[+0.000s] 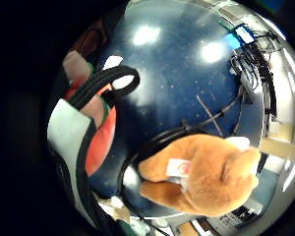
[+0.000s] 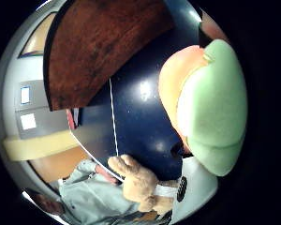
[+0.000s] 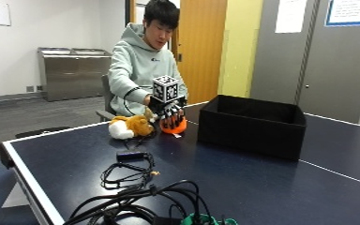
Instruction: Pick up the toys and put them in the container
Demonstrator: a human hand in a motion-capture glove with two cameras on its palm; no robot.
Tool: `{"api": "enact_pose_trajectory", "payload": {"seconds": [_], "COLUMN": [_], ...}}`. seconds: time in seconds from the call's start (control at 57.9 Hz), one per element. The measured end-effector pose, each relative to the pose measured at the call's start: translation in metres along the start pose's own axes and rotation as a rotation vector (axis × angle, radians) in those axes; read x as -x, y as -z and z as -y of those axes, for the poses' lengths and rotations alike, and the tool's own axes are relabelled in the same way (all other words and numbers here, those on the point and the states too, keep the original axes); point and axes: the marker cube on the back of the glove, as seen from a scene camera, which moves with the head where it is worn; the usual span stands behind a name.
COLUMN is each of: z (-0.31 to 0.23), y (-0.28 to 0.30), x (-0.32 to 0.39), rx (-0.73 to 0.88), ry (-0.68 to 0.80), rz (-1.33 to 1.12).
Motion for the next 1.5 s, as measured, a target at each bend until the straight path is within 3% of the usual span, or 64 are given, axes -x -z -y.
{"api": "enact_pose_trajectory", "payload": {"seconds": [0.156, 0.311, 0.449, 0.57, 0.761, 1.106, 1.193, 1.279, 1.435, 1.504], "z": [-0.032, -0.031, -0.053, -0.075, -0.052, 0.053, 0.068, 0.085, 0.121, 0.128], "y": [-0.013, 0.017, 0.057, 0.097, 0.161, 0.205, 0.194, 0.189, 0.175, 0.168], "x": [0.03, 0.023, 0.05, 0.099, 0.146, 0.229, 0.249, 0.277, 0.282, 0.297], "rx": [0.06, 0.236, 0.259, 0.194, 0.13, -0.195, -0.276, -0.263, -0.311, -0.3], "ry": [0.025, 0.052, 0.119, 0.183, 0.237, 0.284, 0.533, 0.306, 0.242, 0.206], "rz": [-0.048, -0.13, -0.142, -0.15, -0.129, -0.017, -0.085, 0.057, 0.007, 0.097]}}
